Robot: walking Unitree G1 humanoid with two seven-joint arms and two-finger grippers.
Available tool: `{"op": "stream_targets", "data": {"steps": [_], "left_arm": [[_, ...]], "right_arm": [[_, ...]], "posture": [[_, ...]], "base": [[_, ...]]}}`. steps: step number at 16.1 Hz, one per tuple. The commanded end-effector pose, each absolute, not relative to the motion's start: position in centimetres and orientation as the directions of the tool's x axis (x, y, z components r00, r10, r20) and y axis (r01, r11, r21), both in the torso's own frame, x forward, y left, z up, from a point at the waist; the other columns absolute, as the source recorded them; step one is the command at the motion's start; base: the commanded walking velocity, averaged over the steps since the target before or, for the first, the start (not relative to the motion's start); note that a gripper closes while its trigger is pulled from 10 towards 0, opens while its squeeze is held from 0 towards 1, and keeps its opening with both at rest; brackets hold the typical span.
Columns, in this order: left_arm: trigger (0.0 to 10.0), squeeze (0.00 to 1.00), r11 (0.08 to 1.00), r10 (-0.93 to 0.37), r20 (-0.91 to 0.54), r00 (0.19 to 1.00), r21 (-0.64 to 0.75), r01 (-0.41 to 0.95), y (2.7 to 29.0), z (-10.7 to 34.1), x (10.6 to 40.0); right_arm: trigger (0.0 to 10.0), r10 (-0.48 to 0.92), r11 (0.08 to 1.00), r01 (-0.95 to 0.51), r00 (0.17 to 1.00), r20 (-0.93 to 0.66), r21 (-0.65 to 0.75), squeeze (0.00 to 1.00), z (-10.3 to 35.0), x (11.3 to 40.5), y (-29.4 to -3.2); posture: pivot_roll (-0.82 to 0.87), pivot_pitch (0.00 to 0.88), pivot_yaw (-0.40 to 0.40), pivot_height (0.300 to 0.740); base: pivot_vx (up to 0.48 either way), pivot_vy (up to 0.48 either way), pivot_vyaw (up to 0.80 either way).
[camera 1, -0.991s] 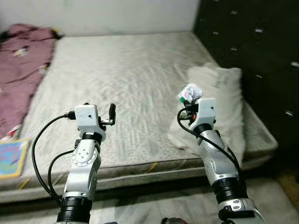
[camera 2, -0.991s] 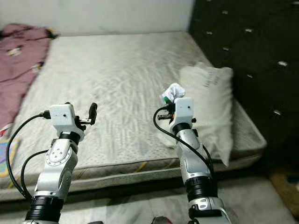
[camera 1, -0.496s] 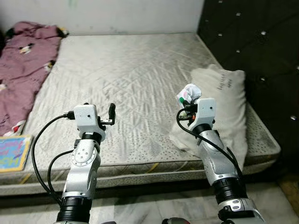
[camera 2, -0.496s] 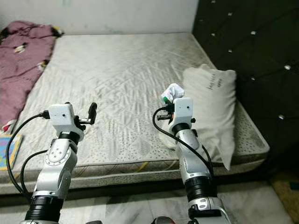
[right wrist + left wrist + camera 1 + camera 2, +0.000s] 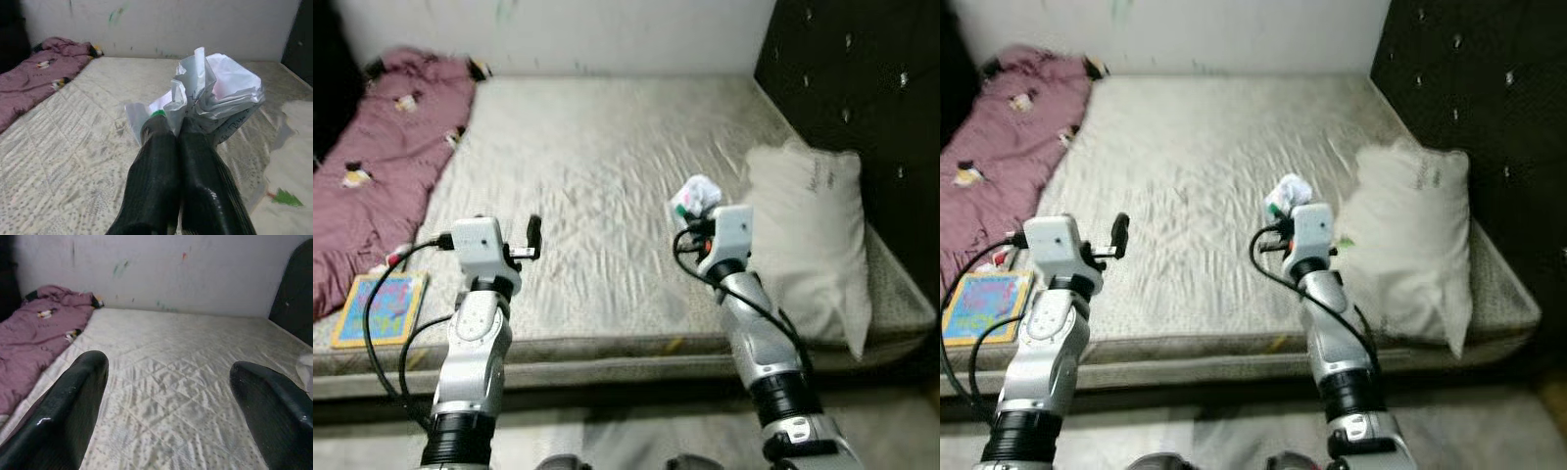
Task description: Clean up the room
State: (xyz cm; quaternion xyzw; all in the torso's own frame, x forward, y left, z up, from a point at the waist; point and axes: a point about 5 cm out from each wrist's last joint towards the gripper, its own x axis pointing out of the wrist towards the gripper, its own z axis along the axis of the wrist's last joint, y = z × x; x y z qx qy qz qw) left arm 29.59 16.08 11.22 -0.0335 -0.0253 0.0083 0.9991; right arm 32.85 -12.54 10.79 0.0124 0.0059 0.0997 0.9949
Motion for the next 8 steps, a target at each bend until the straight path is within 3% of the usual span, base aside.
{"op": "stream_targets", "data": {"steps": [1,6,8], "left_arm": [[10.0,0.0,0.998,-0.007,0.061,0.998,-0.068,0.011,15.37,11.43,29.61],[10.0,0.0,0.994,-0.034,0.086,0.996,-0.098,0.043,15.15,11.7,29.5],[10.0,0.0,0.993,-0.036,0.09,0.995,-0.105,0.045,15.1,11.72,29.5]], "right_arm": [[10.0,0.177,0.984,-0.177,0.984,-0.012,0.027,0.0,10.73,32.88,-13.26],[10.0,0.185,0.982,-0.185,0.983,-0.015,0.023,0.0,10.68,32.9,-13.22],[10.0,0.186,0.982,-0.185,0.982,-0.02,0.023,0.0,10.61,32.94,-13.26]], "posture": [[0.01,0.0,0.018,0.74],[0.01,0.0,0.014,0.74],[0.01,0.0,0.012,0.74]], "base": [[0.0,0.0,0.0],[0.0,0.0,0.0],[0.262,0.0,-0.46]]}}
